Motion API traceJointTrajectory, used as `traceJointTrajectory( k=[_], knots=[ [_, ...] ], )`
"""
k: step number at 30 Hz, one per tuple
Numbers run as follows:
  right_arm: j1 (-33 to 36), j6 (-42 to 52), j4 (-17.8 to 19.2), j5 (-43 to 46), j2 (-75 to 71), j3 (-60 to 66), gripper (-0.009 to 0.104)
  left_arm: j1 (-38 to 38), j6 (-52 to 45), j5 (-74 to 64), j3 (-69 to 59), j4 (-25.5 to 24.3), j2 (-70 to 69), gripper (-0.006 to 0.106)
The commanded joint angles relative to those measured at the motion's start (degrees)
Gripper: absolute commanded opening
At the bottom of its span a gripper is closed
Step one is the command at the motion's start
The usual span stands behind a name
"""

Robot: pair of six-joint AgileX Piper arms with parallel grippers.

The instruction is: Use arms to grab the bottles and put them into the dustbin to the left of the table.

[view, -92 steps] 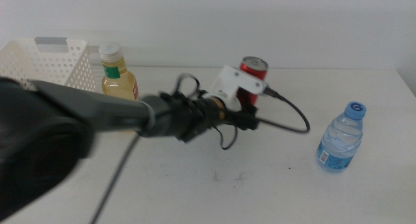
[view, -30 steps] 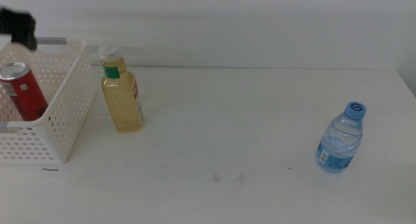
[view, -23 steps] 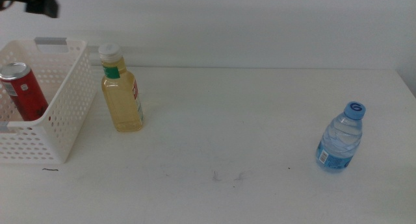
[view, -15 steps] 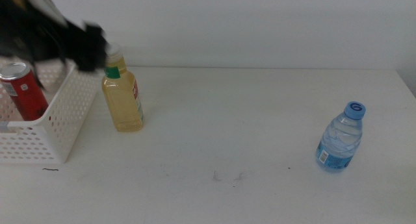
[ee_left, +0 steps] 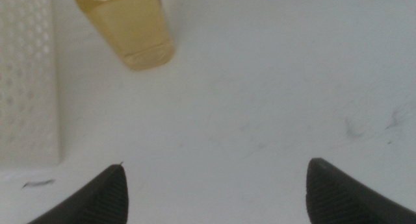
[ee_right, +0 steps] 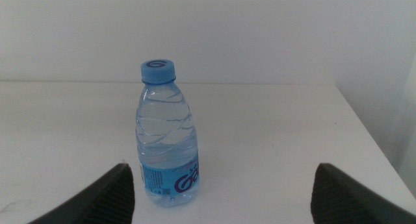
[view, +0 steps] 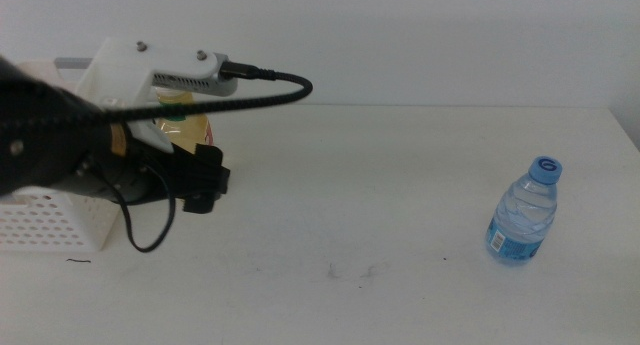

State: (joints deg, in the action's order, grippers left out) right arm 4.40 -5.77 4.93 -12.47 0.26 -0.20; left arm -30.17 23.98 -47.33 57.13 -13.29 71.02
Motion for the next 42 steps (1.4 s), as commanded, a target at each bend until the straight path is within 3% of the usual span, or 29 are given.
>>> traceJointTrajectory(
  k=[1,5,10,18,24,42],
  knots=[
    [-0.4,0.2,0.3,0.6,-0.3,0.2,0.09,-0.2,0.6,7.6,-2.9,0.6,-0.9,0.094],
    [-0.4,0.2,0.3,0.6,-0.3,0.2,0.09,1.4,0.6,33.3,-15.4,2.5,-2.3,0.094],
    [-0.4,0.2,0.3,0.6,-0.3,0.2,0.09,5.1,-1.5,50.2,-28.3,13.7,-0.3,0.094],
    [-0.4,0.2,0.3,0.6,-0.3,0.2,0.09,8.4,-33.0,70.1,-31.5,31.2,8.8,0.094],
    [-0.4,0.2,0.3,0.6,-0.3,0.2,0.09,8.4,-32.9,83.8,-31.2,31.8,16.9,0.094],
    [-0.4,0.2,0.3,0.6,-0.3,0.2,0.09,8.4,-31.4,100.9,-21.8,36.2,38.7,0.094]
  ],
)
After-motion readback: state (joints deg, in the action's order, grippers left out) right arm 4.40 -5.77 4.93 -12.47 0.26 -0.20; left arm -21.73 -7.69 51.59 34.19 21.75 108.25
